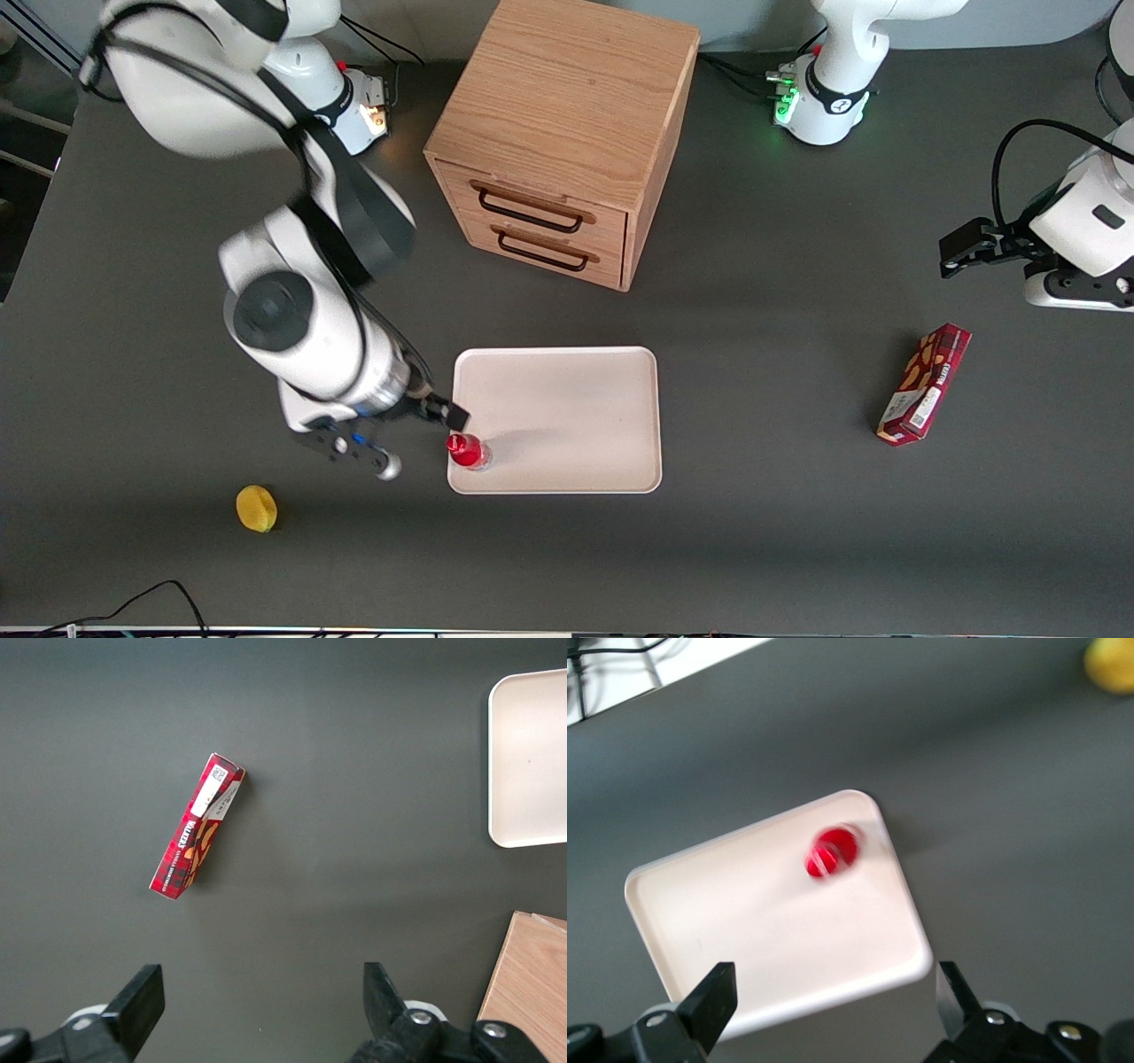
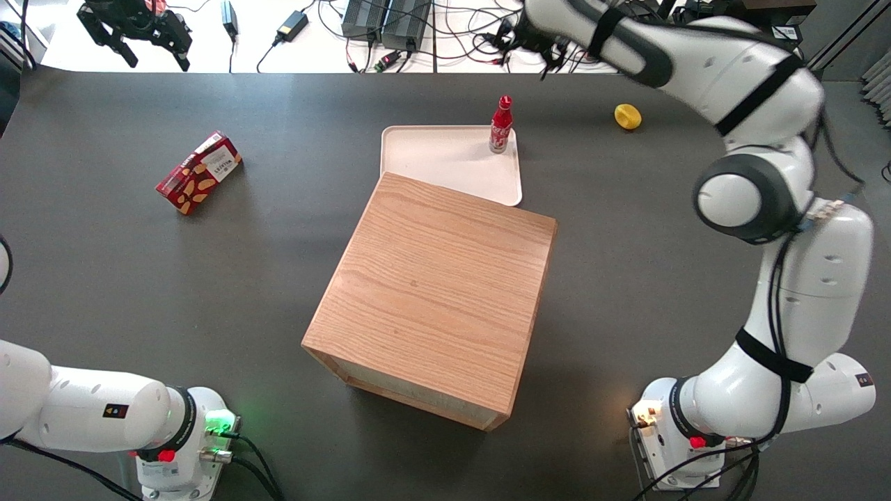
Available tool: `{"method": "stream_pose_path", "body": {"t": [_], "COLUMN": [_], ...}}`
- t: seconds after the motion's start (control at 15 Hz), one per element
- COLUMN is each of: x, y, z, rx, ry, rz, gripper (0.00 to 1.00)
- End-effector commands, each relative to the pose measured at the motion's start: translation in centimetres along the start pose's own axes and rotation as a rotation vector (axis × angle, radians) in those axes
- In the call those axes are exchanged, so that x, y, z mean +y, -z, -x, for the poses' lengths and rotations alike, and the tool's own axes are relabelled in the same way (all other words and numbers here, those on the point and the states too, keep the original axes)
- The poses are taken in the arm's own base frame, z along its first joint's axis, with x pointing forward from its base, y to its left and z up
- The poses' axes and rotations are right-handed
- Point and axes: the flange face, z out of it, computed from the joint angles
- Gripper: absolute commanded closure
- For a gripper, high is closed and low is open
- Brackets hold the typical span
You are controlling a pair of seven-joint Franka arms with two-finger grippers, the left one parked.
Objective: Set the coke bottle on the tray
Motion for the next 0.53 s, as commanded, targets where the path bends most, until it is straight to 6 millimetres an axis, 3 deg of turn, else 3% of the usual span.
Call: {"method": "stream_pose_path", "body": {"t": [0.0,0.07,0.2,0.33,0.47], "x": [5.7,8.0,14.8,21.2,25.6], "y": [11.3,13.1,17.2,17.6,16.0], "z": [5.7,6.7,7.7,9.0,10.7], "rx": [0.003,-0.030,-0.059,-0.097,-0.082], "ry": [0.131,0.157,0.175,0.200,0.249], "rz": [0.081,0.094,0.084,0.046,0.042], "gripper": [0.00,0.00,0.00,0.00,0.00]}}
